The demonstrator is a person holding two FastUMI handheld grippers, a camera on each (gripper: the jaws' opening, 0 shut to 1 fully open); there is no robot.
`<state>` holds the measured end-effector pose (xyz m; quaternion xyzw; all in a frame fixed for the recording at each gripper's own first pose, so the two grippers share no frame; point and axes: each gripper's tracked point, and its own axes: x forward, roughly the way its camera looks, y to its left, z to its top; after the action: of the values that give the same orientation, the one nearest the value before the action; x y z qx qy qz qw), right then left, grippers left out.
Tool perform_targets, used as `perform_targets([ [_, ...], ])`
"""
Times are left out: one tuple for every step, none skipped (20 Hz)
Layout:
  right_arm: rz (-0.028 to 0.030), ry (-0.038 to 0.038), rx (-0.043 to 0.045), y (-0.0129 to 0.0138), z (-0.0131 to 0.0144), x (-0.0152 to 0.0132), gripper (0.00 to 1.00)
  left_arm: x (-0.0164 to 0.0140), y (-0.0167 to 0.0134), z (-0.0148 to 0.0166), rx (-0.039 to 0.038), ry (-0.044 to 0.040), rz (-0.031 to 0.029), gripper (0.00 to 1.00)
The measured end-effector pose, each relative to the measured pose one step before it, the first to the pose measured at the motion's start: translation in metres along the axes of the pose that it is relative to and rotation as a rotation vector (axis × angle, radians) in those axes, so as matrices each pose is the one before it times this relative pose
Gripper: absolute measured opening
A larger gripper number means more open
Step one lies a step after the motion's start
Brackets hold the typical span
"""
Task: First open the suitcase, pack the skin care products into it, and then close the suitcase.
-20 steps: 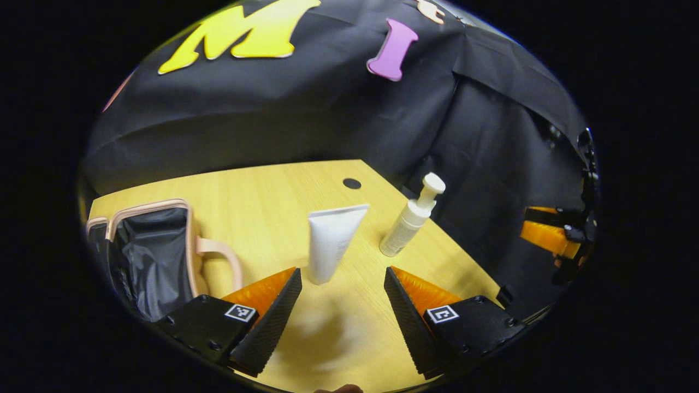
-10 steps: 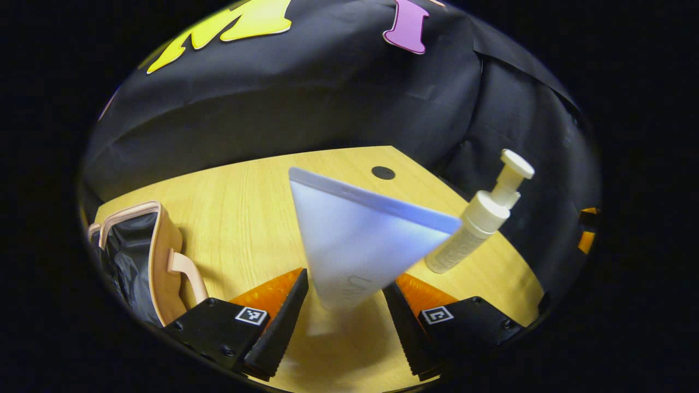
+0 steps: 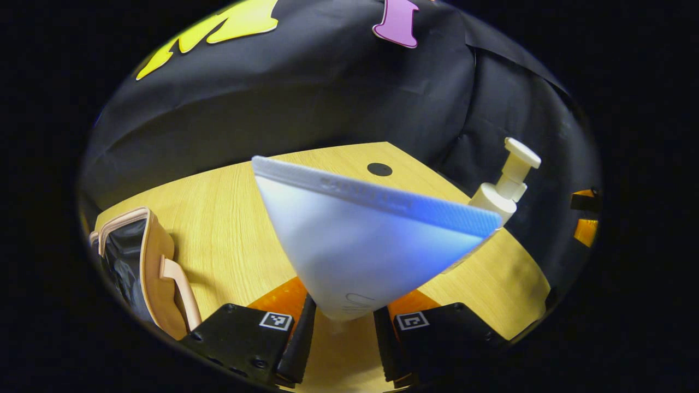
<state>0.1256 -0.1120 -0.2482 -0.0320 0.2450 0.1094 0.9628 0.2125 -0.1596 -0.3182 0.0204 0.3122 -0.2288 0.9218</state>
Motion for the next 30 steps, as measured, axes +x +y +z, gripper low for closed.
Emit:
perform_targets([
  [0.02186, -0.01659, -0.00350, 0.00856, 0.00930, 0.00874, 0.80, -0.00843, -0.00167, 0.00420, 0.00537, -0.01876, 0.00284, 0.61],
  [0.01890, -0.01179, -0.00043, 0.00735, 0.00544, 0.00996, 0.80, -0.01108, -0.00363, 0.00483, 0.00301, -0.01237, -0.00870, 0.54],
  [0.02247, -0.00503, 0.00394, 0.00922, 0.00407, 0.01178, 0.80, -0.01364, -0.00528, 0.00676, 0.00227, -0.01529, -0.01022, 0.53],
  [0.03193, -0.00150, 0.00612, 0.01184, 0.00228, 0.01208, 0.80, -0.01393, -0.00473, 0.00596, 0.00535, -0.01681, -0.00649, 0.53],
  [0.03731, 0.00283, 0.00819, 0.01300, 0.00153, 0.01174, 0.80, -0.01755, -0.00398, 0.00454, 0.00210, -0.01478, -0.00206, 0.53],
  [0.02426, 0.00107, -0.00352, 0.00918, -0.00058, 0.01274, 0.80, -0.01617, -0.00378, 0.00408, -0.00192, -0.01394, -0.00351, 0.53],
  [0.00611, -0.00474, -0.00753, 0.00413, 0.00029, 0.01316, 0.80, -0.01672, -0.00478, 0.00214, -0.00851, -0.00368, -0.00350, 0.53],
  [0.01370, -0.00419, -0.00512, 0.00624, -0.00036, 0.00936, 0.80, -0.01739, -0.00175, 0.00014, 0.00488, -0.00397, 0.00824, 0.53],
  [-0.00423, 0.00147, -0.01044, 0.00380, -0.00029, 0.01192, 0.80, -0.01770, 0.00023, -0.00068, 0.00879, -0.00007, 0.01498, 0.53],
  [-0.00812, 0.00687, -0.00281, 0.00045, -0.00263, 0.00996, 0.80, -0.01574, 0.00132, -0.00178, 0.00707, 0.00198, 0.02093, 0.53],
  [0.00678, 0.00667, 0.01041, 0.00400, -0.00165, 0.00846, 0.79, -0.01803, 0.00177, -0.00512, -0.00303, 0.00725, 0.01920, 0.53],
  [-0.01144, 0.00820, 0.00417, 0.00261, -0.00318, 0.00873, 0.80, -0.01721, 0.00112, -0.00610, -0.01325, 0.00558, 0.01906, 0.53],
  [-0.01101, 0.00136, 0.00038, -0.00047, -0.00038, 0.00848, 0.79, -0.01801, 0.00100, -0.00609, -0.01947, 0.00593, 0.01519, 0.53],
  [-0.01489, 0.00319, 0.00204, -0.00114, -0.00275, 0.00652, 0.80, -0.01651, 0.00252, -0.00610, -0.01366, 0.00603, 0.01607, 0.53],
  [-0.01539, 0.01067, 0.00744, -0.00188, -0.00301, 0.00612, 0.80, -0.01497, 0.00437, -0.00548, -0.01100, 0.00251, 0.01900, 0.53],
  [-0.01491, 0.01173, 0.01044, -0.00101, -0.00339, 0.00582, 0.80, -0.01480, 0.00439, -0.00611, -0.01689, 0.00300, 0.00939, 0.53],
  [-0.02840, 0.01080, 0.00505, -0.00487, -0.00144, 0.00595, 0.78, -0.01398, 0.00398, -0.00535, -0.02201, 0.00102, 0.00556, 0.53],
  [-0.02764, 0.02578, 0.00343, -0.00459, -0.00575, 0.00126, 0.71, -0.01165, 0.00537, -0.00419, -0.02224, 0.00034, 0.00321, 0.53],
  [-0.00320, -0.00194, 0.00806, -0.00055, 0.00214, -0.00098, 0.60, -0.00949, 0.00710, -0.00425, -0.01655, 0.00305, 0.00549, 0.53],
  [-0.00842, 0.00189, -0.01330, 0.00067, -0.00347, -0.00016, 0.52, -0.00753, 0.00996, -0.00359, -0.00803, 0.00077, 0.00942, 0.53],
  [-0.00409, -0.00152, -0.02175, 0.00151, 0.00112, -0.00277, 0.52, -0.00623, 0.00874, -0.00231, -0.00494, 0.00334, 0.00767, 0.53],
  [-0.00620, 0.01277, -0.01746, 0.00263, -0.00354, -0.00671, 0.51, -0.00354, 0.01098, 0.00138, -0.00058, 0.00243, 0.00916, 0.53],
  [0.00062, 0.01669, -0.00724, 0.00365, -0.00303, -0.00674, 0.50, -0.00188, 0.01188, 0.00244, -0.00005, 0.00039, 0.00789, 0.53],
  [0.01086, 0.01324, 0.00937, 0.00706, -0.00250, -0.00909, 0.50, -0.00046, 0.01315, 0.00185, -0.00078, -0.00234, 0.00648, 0.53],
  [0.01245, 0.00658, 0.02036, 0.00897, -0.00184, -0.01244, 0.48, 0.00107, 0.01395, 0.00285, 0.00180, -0.00365, 0.00522, 0.53],
  [0.00449, -0.00139, 0.01785, 0.00764, -0.00355, -0.01413, 0.50, 0.00141, 0.01549, 0.00267, 0.00519, -0.00427, 0.01161, 0.53],
  [-0.00117, -0.00164, 0.00838, 0.00862, -0.00016, -0.01265, 0.50, 0.00268, 0.01607, 0.00316, -0.00002, 0.00140, 0.01668, 0.53],
  [0.00120, -0.00195, -0.00284, 0.01071, -0.00336, -0.01212, 0.50, 0.00686, 0.01883, 0.00541, -0.00539, 0.00314, 0.01740, 0.53],
  [0.00111, -0.00028, -0.01170, 0.01004, -0.00155, -0.01245, 0.50, 0.00853, 0.01938, 0.00230, -0.00969, 0.00703, 0.01404, 0.53],
  [-0.00682, -0.00564, -0.01135, 0.00839, -0.00105, -0.01275, 0.50, 0.01040, 0.01596, 0.00122, -0.01105, 0.01265, 0.00611, 0.53],
])
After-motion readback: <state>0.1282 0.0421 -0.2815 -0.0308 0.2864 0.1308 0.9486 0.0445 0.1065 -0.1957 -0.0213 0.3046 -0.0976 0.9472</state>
